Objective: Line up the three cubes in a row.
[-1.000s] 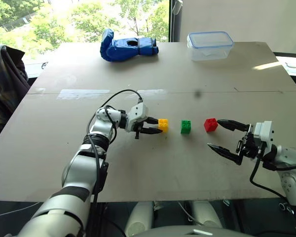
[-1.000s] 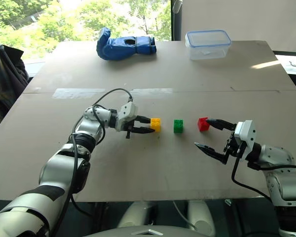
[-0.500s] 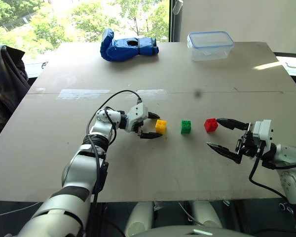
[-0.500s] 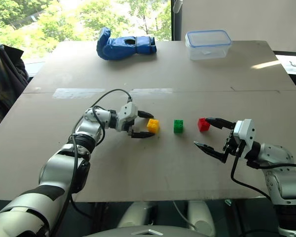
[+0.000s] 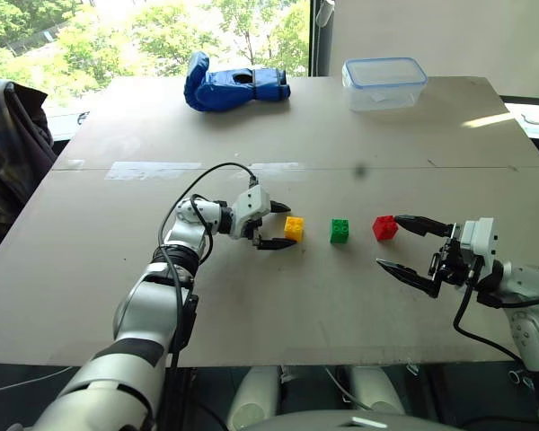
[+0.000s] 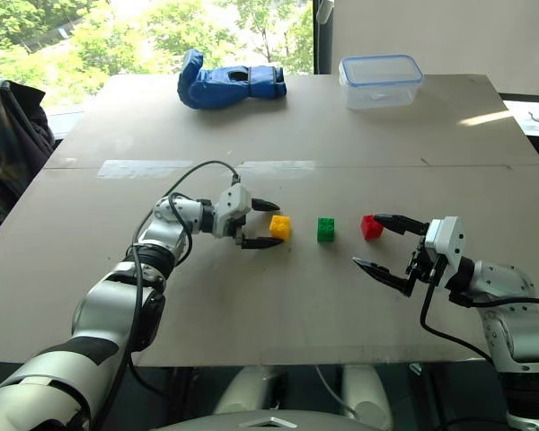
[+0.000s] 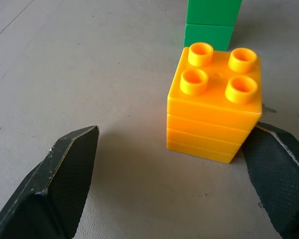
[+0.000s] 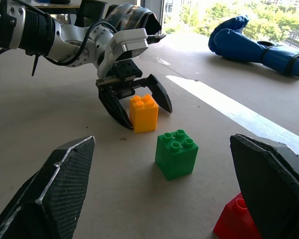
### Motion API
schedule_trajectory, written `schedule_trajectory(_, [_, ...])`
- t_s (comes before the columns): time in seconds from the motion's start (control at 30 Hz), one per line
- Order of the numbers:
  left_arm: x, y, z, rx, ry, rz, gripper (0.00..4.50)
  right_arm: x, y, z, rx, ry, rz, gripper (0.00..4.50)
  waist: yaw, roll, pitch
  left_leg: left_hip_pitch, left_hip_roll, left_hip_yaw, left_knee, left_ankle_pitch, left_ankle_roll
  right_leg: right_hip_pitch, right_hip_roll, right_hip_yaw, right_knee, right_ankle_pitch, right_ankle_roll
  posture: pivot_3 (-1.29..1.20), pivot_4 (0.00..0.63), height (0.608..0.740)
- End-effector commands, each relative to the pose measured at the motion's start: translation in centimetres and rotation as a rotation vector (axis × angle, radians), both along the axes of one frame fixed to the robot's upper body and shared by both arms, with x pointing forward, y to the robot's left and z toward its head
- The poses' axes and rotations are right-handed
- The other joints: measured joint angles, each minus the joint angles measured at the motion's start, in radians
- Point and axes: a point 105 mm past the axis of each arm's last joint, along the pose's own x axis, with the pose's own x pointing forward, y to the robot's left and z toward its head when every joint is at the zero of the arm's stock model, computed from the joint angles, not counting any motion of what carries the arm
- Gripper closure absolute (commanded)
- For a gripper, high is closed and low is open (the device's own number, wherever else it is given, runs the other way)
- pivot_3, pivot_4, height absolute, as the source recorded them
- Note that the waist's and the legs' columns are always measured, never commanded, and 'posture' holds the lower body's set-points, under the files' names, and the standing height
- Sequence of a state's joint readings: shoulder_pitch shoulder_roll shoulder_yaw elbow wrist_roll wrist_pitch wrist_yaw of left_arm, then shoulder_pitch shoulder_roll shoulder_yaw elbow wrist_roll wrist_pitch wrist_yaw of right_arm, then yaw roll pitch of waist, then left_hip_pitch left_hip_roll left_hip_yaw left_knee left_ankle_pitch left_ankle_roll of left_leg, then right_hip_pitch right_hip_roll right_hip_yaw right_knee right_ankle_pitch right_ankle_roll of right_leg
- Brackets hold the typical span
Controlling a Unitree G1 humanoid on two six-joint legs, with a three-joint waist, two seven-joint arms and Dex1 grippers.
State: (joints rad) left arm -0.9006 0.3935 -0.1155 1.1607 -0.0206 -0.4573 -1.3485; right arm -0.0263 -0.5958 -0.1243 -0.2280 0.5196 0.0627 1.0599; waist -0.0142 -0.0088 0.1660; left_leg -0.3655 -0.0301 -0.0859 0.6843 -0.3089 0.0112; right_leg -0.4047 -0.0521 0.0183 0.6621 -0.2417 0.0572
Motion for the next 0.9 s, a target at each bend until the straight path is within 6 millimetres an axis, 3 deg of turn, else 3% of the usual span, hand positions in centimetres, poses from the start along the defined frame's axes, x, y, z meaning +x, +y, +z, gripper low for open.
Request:
schedule_trajectory(0.03, [0.2, 0.1, 0.2, -0.006, -0.008, 0.015, 0.04, -0.2, 0.6, 1.1, 0.003, -0.047, 0.022, 0.00, 0.000, 0.000, 0.000, 0.000, 0.000, 0.000, 0.000, 0.000, 0.000, 0.000, 0.000, 0.000, 0.000, 0.000, 0.000, 0.00, 0.150, 0.740])
schedule_trajectory(0.2, [0.2, 0.2, 0.3, -0.012, -0.009, 0.018, 0.04, -0.2, 0.6, 1.1, 0.003, -0.047, 0.024, 0.00, 0.000, 0.000, 0.000, 0.000, 0.000, 0.000, 0.000, 0.000, 0.000, 0.000, 0.000, 0.000, 0.000, 0.000, 0.000, 0.00, 0.150, 0.740])
schedule_trajectory(0.33, [-0.9, 0.1, 1.9, -0.141, 0.005, -0.071, 0.04, -0.3, 0.5, 1.0, 0.003, -0.043, 0.022, 0.00, -0.001, 0.000, 0.000, 0.000, 0.000, 0.000, 0.000, 0.000, 0.000, 0.000, 0.000, 0.000, 0.000, 0.000, 0.000, 0.00, 0.150, 0.740])
schedule_trajectory(0.6, [-2.4, 3.6, 3.2, -0.204, -0.046, -0.028, 0.04, -0.7, -0.5, 0.0, 0.005, -0.007, -0.013, 0.00, -0.005, 0.000, 0.000, 0.000, 0.001, 0.000, 0.000, 0.000, 0.000, 0.000, 0.000, 0.000, 0.000, 0.000, 0.000, 0.00, 0.150, 0.740])
schedule_trajectory(0.8, [-6.6, 5.3, 4.4, -0.324, -0.014, 0.097, 0.04, -0.9, -2.4, -2.3, -0.017, 0.043, -0.114, 0.00, -0.002, 0.001, 0.000, 0.000, 0.005, 0.001, 0.000, 0.000, 0.000, 0.000, -0.001, 0.002, -0.001, 0.000, 0.000, 0.00, 0.150, 0.740])
schedule_trajectory(0.9, [-9.3, 5.3, 3.3, -0.336, 0.069, 0.220, 0.04, -0.9, -3.5, -3.1, 0.020, 0.066, -0.196, 0.00, 0.003, 0.001, 0.001, 0.001, 0.006, 0.002, -0.001, 0.000, 0.000, 0.000, -0.003, 0.004, -0.001, 0.000, 0.000, 0.00, 0.150, 0.740])
